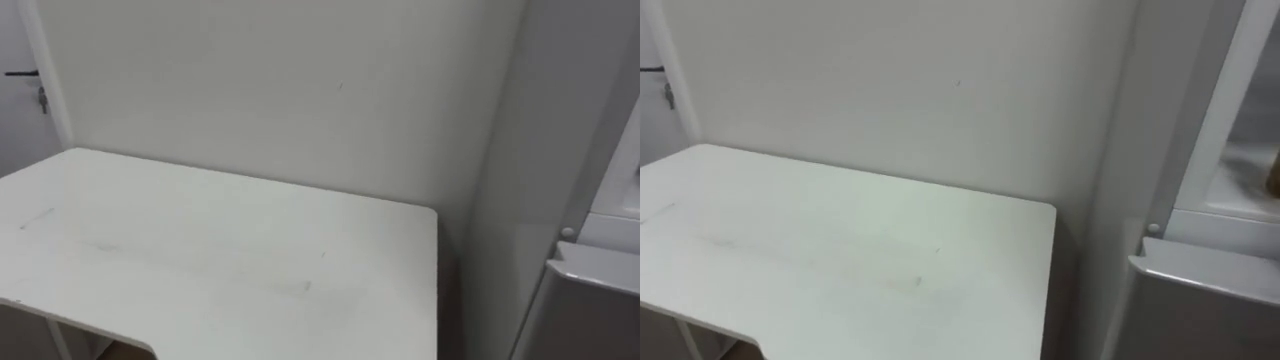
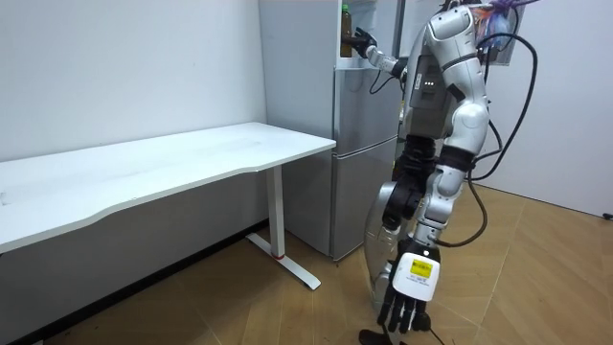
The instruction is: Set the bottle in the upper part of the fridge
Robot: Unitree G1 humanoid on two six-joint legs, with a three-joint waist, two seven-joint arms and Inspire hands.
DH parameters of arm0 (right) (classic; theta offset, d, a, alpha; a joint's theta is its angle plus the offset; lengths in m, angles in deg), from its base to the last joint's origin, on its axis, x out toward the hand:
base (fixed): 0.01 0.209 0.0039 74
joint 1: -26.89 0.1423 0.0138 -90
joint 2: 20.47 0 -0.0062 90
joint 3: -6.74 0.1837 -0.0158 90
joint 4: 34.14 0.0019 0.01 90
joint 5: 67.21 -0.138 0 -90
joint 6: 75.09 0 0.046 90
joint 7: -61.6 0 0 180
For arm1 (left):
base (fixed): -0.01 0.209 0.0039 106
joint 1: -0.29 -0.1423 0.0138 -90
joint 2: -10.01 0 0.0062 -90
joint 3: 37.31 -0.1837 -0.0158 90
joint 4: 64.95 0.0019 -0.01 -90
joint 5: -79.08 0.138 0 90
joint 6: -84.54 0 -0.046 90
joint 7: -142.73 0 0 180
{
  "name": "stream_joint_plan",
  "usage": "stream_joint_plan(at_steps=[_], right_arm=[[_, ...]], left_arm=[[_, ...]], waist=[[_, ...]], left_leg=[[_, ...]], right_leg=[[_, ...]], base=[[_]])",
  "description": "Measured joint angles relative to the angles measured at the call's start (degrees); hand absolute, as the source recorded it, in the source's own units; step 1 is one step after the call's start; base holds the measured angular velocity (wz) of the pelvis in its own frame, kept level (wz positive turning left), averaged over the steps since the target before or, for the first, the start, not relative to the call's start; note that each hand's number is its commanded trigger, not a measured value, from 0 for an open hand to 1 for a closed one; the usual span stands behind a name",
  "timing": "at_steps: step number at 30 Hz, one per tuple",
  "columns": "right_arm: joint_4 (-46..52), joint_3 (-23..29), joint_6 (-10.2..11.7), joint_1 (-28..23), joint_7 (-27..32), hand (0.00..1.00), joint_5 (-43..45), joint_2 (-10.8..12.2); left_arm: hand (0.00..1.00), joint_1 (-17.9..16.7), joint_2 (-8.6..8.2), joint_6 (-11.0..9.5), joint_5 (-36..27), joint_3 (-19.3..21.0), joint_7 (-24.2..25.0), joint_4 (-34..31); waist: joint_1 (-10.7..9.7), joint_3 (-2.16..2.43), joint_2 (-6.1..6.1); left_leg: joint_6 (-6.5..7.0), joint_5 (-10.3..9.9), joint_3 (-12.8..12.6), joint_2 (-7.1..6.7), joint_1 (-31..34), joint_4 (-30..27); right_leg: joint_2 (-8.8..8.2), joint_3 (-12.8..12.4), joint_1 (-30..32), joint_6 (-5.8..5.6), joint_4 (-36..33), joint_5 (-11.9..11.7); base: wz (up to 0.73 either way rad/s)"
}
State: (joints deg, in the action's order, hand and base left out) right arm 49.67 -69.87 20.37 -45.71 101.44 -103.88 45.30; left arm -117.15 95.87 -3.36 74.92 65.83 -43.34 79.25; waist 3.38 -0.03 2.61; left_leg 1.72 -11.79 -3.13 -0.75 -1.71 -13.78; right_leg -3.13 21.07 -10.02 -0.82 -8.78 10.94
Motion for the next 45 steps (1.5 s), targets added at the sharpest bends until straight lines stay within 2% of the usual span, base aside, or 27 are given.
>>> stream_joint_plan(at_steps=[7,10,15,18,20,23,27,30,36,39,43,45], right_arm=[[8.22,1.93,0.01,-3.38,-0.92,0.00,-0.33,0.09],[12.22,2.86,0.02,-5.47,-1.97,0.00,-0.02,1.40],[16.21,3.70,0.72,-6.96,-3.75,0.00,1.19,3.77],[17.45,3.74,1.04,-8.37,-4.99,0.00,1.18,4.89],[20.13,3.73,1.05,-11.15,-6.67,0.00,1.18,6.76],[21.46,3.75,1.05,-13.90,-8.51,0.00,1.18,7.42],[23.35,3.75,1.04,-14.29,-11.43,0.00,1.18,9.68],[24.12,4.24,0.91,-14.44,-14.37,0.00,1.37,11.32],[26.94,6.23,0.88,-17.10,-17.62,0.00,3.56,11.87],[28.37,6.60,0.90,-18.22,-18.28,0.00,6.63,12.35],[30.49,6.47,1.34,-21.77,-19.06,0.00,15.50,14.84],[31.85,6.48,1.52,-24.82,-18.53,0.00,19.75,17.06]], left_arm=[[0.00,-0.42,-0.01,0.13,1.09,0.03,0.04,1.28],[0.00,-0.36,-0.37,0.13,3.90,0.14,0.50,1.47],[0.00,-0.22,-0.96,0.09,5.02,0.14,1.14,1.56],[0.00,0.12,-1.32,-0.01,5.01,0.04,1.39,1.64],[0.00,0.10,-1.42,-0.02,4.96,-0.03,1.66,1.72],[0.00,0.49,-1.48,0.00,5.01,-0.02,1.78,1.71],[0.00,0.93,-1.48,0.00,5.18,0.00,1.72,1.71],[0.00,1.83,-1.52,0.00,7.47,0.06,1.71,1.71],[0.00,3.15,-1.86,-0.07,8.87,0.12,1.86,2.23],[0.00,3.62,-2.14,-0.23,9.70,0.08,2.19,2.86],[0.00,4.27,-2.14,-0.57,9.97,-0.38,2.28,3.84],[0.00,4.18,-2.22,-1.06,9.89,-0.39,2.27,4.10]], waist=[[-0.72,0.18,-0.31],[-0.37,0.29,-0.46],[-0.50,0.27,-0.37],[-1.31,0.15,0.07],[-1.82,0.00,0.39],[-2.67,-0.05,0.59],[-3.40,0.02,0.61],[-4.81,0.07,0.51],[-4.99,0.50,-0.23],[-5.12,0.51,-0.30],[-5.21,0.35,-0.50],[-5.04,0.41,-0.44]], left_leg=[[0.04,0.01,-0.09,0.00,-0.20,0.19],[0.04,0.01,-1.24,0.06,-0.85,0.43],[0.06,0.01,-2.46,0.16,-1.77,0.91],[0.09,-0.01,-2.99,0.34,-2.04,1.08],[0.14,-0.05,-3.17,0.36,-2.04,1.08],[0.25,-0.14,-3.42,0.34,-2.08,1.10],[0.27,-0.16,-4.42,0.51,-1.97,1.34],[0.27,-0.26,-4.74,0.63,-1.89,1.37],[0.16,-0.32,-6.02,1.00,-2.02,1.79],[0.14,-0.32,-6.44,1.00,-2.11,2.07],[0.07,-0.45,-7.14,1.23,-2.24,2.14],[0.02,-0.68,-7.62,1.42,-2.19,2.07]], right_leg=[[-0.22,-0.73,0.04,-0.24,0.00,0.15],[-0.11,-2.02,-0.01,-0.23,-0.07,0.15],[-0.09,-3.63,-0.06,-0.23,-0.28,0.15],[-0.19,-3.74,-0.07,-0.23,-0.31,0.15],[-0.18,-3.80,0.04,-0.23,-0.26,0.15],[-0.21,-3.97,0.26,-0.23,-0.04,0.15],[-0.06,-5.24,1.06,-0.21,-0.06,0.13],[-0.03,-5.54,1.48,-0.21,-0.12,0.13],[0.18,-6.89,2.68,-0.19,-1.11,0.12],[0.24,-7.32,2.70,-0.18,-1.10,0.11],[0.30,-7.58,3.05,-0.18,-1.14,0.11],[0.41,-8.06,3.23,-0.17,-1.20,0.10]], base=[[-0.03],[-0.15],[-0.16],[-0.07],[-0.05],[-0.01],[-0.13],[-0.06],[-0.15],[-0.08],[-0.04],[-0.12]])
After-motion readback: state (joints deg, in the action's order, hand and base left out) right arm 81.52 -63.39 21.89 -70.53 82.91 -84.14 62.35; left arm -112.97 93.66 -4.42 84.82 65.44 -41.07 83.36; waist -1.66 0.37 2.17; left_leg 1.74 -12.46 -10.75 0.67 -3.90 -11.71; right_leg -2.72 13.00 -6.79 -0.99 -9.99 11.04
